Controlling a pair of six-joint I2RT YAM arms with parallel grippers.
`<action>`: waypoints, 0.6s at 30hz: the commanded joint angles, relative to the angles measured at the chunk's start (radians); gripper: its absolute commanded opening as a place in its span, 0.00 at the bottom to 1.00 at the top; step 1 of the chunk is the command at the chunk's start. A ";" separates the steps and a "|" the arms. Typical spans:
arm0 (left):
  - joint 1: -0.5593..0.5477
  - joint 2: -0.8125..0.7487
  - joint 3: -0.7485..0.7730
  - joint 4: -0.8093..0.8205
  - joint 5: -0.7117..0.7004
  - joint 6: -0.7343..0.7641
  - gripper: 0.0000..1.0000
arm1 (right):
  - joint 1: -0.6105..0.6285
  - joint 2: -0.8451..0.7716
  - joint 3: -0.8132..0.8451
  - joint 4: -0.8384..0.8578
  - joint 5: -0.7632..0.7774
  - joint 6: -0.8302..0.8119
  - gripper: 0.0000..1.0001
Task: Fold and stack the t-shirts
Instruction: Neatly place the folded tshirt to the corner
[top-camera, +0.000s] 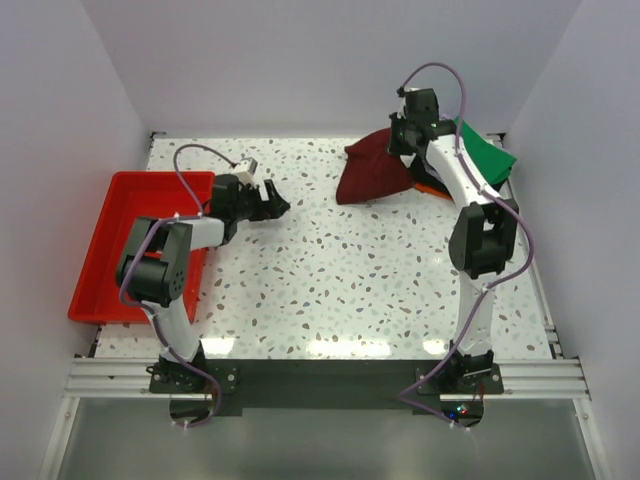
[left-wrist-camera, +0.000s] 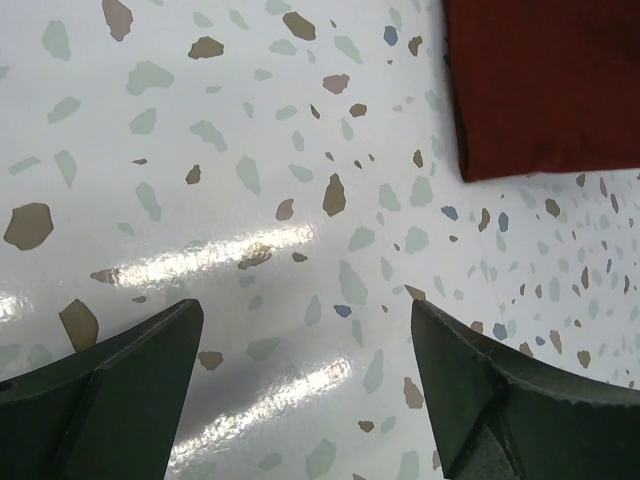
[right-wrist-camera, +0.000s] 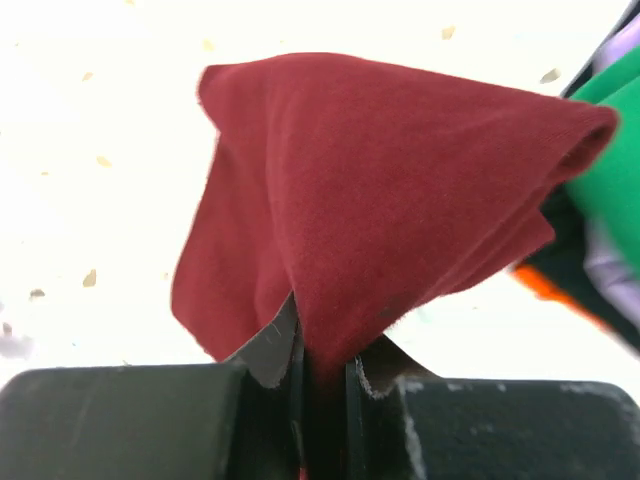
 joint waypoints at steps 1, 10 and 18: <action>0.021 -0.002 -0.010 0.050 0.014 -0.009 0.90 | -0.010 0.044 0.152 -0.098 0.102 -0.048 0.00; 0.044 0.010 -0.016 0.056 0.012 -0.007 0.90 | -0.038 0.145 0.427 -0.118 0.125 -0.032 0.00; 0.052 0.021 -0.017 0.059 0.003 -0.004 0.90 | -0.101 0.174 0.548 -0.033 0.070 0.027 0.00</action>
